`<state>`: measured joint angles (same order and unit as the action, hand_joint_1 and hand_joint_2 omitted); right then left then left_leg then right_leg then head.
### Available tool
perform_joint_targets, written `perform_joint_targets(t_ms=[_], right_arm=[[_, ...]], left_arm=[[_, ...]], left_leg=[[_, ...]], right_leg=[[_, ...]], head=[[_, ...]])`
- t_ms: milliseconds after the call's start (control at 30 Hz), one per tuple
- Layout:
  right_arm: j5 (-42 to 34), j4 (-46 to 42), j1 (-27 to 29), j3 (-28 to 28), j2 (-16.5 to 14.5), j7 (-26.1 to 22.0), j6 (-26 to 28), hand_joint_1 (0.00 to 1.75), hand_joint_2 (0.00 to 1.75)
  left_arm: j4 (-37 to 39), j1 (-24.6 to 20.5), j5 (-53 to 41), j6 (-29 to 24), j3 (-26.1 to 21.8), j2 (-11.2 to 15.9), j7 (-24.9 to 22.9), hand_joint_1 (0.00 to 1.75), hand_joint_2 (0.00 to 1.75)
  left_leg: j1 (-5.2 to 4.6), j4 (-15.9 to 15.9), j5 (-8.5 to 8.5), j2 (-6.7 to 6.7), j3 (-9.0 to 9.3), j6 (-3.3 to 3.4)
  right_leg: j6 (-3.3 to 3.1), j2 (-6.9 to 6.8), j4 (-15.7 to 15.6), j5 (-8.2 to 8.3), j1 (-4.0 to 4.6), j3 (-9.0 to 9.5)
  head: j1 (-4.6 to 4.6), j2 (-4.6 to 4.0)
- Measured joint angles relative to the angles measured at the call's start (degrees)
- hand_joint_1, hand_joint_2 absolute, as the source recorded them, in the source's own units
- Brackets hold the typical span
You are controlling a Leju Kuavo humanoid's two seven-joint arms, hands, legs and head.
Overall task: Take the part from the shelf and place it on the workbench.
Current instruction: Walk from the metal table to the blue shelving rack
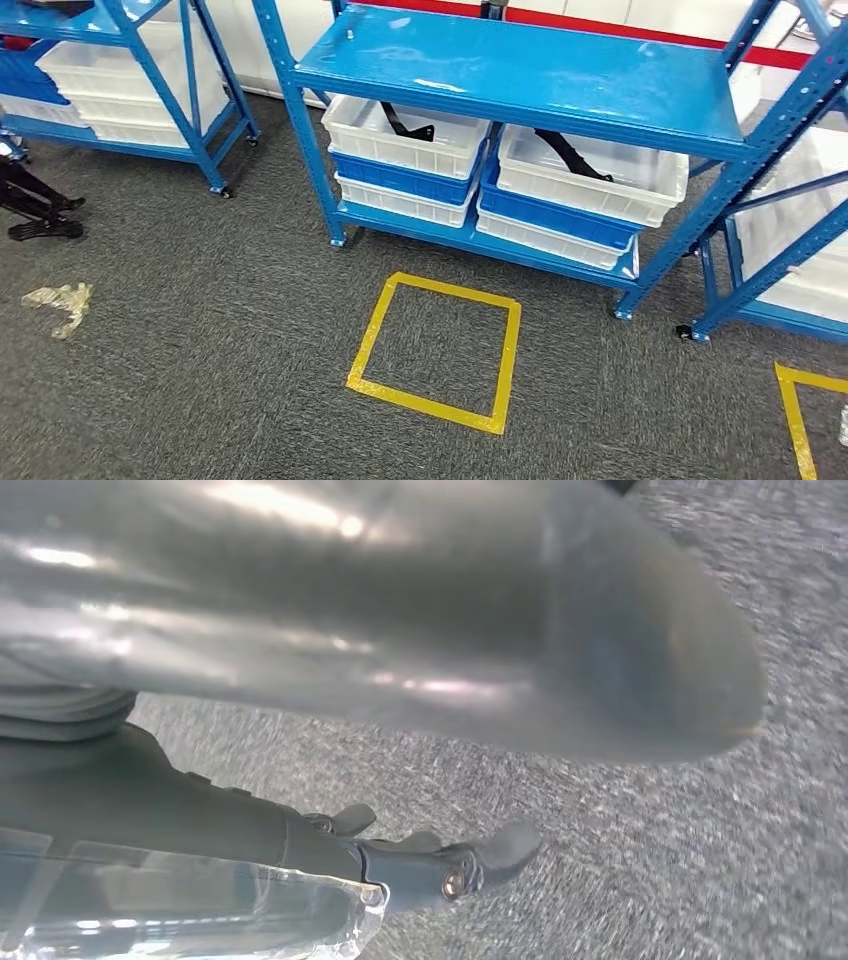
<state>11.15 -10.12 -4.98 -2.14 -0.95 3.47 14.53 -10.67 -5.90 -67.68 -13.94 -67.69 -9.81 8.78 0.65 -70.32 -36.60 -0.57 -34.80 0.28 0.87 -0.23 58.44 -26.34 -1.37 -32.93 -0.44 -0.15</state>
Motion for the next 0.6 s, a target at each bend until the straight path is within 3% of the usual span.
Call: perform_joint_targets(t_ms=[33, 67, 100, 167, 233, 300, 367, 600], right_arm=[[0.2, 0.0, 0.0, 0.0, 0.0, 0.0, 0.0, 0.00, 0.00], [0.3, 0.0, 0.1, 0.0, 0.0, -0.1, 0.1, 0.00, 0.00], [0.4, 0.0, 0.2, 0.0, 0.0, -0.1, 0.1, 0.00, 0.00], [0.6, 0.0, 0.2, 0.0, -0.1, -0.1, 0.1, 0.00, 0.00], [0.7, 0.0, 0.1, 0.0, -0.1, -0.2, 0.2, 0.00, 0.00], [0.8, 0.0, 0.1, 0.0, 0.0, -0.2, 0.3, 0.00, 0.00], [0.8, 0.0, 0.2, 0.0, 0.1, -0.2, 0.3, 0.00, 0.00], [0.9, 0.0, 0.2, 0.0, -0.1, -0.2, 0.3, 0.00, 0.00]], left_arm=[[0.0, 0.1, 0.0, 0.0, 0.0, 0.0, 0.0, 0.00, 0.00], [0.0, 0.1, 0.0, 0.0, 0.0, 0.0, 0.0, 0.00, 0.00], [0.0, 0.1, 0.1, 0.0, 0.0, 0.0, 0.0, 0.00, 0.00], [0.0, 0.1, 0.1, 0.0, 0.0, 0.0, 0.0, 0.00, 0.00], [0.0, 0.0, 0.2, 0.1, 0.0, 0.0, 0.0, 0.00, 0.00], [0.0, -0.1, 0.3, 0.1, 0.0, 0.0, 0.1, 0.00, 0.00], [0.0, 0.0, 0.4, 0.1, 0.0, -0.1, 0.1, 0.00, 0.00], [0.0, 0.0, 0.4, 0.1, 0.0, 0.0, 0.1, 0.00, 0.00]], left_leg=[[0.01, -3.0, -0.92, 0.40, -1.66, -0.06], [0.03, -4.3, -0.71, 0.54, -2.57, -0.09], [0.09, -3.4, 0.61, 0.58, -2.51, -0.10], [0.41, 3.5, 4.91, 0.74, 0.23, -0.07], [0.54, 9.6, 7.26, 1.16, 2.75, 0.03], [0.32, 11.1, 7.43, 1.41, 3.17, 0.24], [-0.05, 11.1, 7.53, 1.41, 3.15, 0.56], [-0.79, 10.9, 7.57, 1.42, 2.96, 1.52]], right_leg=[[-0.07, 0.51, 0.0, 0.01, 0.06, -0.01], [-0.12, 0.96, 0.0, 0.02, 0.11, 0.01], [-0.10, 1.37, 0.1, 0.02, 0.11, 0.08], [0.01, 1.97, 0.1, -0.01, 0.08, 0.24], [0.45, 2.32, 0.3, -0.14, 0.45, 0.09], [0.65, 2.40, 0.4, -0.29, 0.89, -0.39], [0.62, 2.38, 0.3, -0.27, 0.87, -0.58], [1.81, 2.40, -0.4, 0.38, 0.33, 0.11]], head=[[0.01, 0.00], [-0.01, 0.00], [-0.01, 0.00], [-0.02, 0.00], [0.05, 0.00], [0.17, 0.00], [0.24, 0.00], [0.22, 0.00]])
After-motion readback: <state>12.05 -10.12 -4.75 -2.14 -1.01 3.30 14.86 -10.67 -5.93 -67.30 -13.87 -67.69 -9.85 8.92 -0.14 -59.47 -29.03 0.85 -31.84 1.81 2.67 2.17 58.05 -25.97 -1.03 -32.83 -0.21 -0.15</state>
